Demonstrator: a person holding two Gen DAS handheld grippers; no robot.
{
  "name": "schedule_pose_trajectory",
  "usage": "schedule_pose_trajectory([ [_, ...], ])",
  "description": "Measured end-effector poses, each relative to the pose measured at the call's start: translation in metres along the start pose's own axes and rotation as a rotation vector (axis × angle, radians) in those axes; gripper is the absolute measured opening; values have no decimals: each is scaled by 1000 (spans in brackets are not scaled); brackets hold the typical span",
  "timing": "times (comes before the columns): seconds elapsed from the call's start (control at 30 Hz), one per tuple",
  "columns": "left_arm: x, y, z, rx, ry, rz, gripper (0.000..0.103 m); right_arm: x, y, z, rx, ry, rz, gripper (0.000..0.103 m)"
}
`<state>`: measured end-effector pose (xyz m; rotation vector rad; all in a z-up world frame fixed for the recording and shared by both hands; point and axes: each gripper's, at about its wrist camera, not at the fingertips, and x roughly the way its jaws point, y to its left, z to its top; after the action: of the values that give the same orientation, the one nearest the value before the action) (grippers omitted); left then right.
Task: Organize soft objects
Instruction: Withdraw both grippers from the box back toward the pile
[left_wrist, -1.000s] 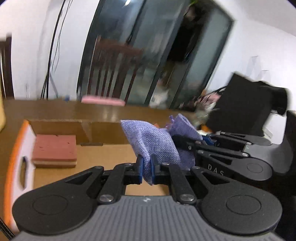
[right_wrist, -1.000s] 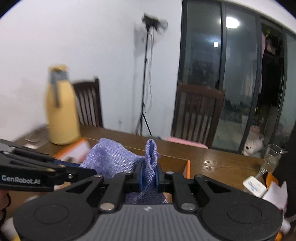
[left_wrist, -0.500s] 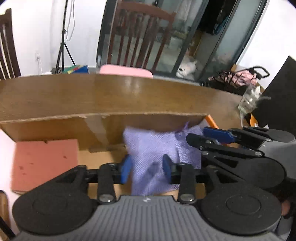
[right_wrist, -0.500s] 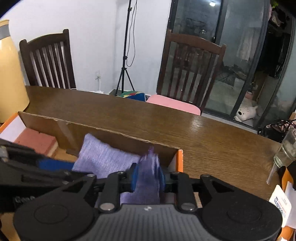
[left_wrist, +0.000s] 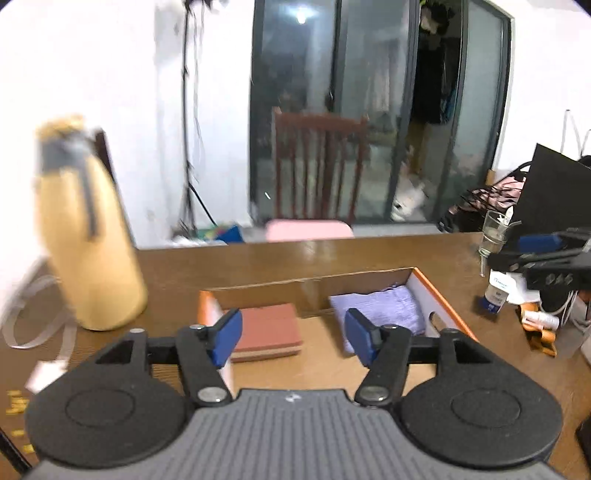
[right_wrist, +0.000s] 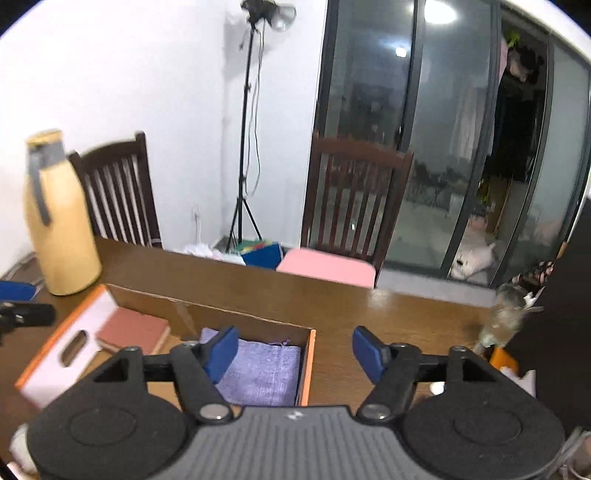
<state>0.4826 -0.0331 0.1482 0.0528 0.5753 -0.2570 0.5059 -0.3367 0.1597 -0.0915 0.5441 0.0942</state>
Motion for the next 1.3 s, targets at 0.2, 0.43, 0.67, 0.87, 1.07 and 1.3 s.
schedule_pose_trajectory([
  [0.2, -97, -1, -36, 27, -75, 55, 74, -94, 13, -30, -20, -89, 24, 76],
  [0.43, -194, -22, -123, 82, -240, 58, 87, -187, 47, -109, -56, -195, 106, 83],
  [0.67, -269, -38, -234, 76, -422, 169, 98, -262, 83, -223, -76, -243, 166, 91],
  [0.87, -294, -36, -295, 108, -458, 167, 103, -295, 113, -313, -42, -237, 206, 94],
  [1.07, -281, -32, -305, 84, -434, 157, 103, -297, 132, -332, -32, -242, 218, 94],
  [1.3, -252, -26, -314, 27, -342, 139, 103, -278, 142, -329, -34, -249, 220, 94],
])
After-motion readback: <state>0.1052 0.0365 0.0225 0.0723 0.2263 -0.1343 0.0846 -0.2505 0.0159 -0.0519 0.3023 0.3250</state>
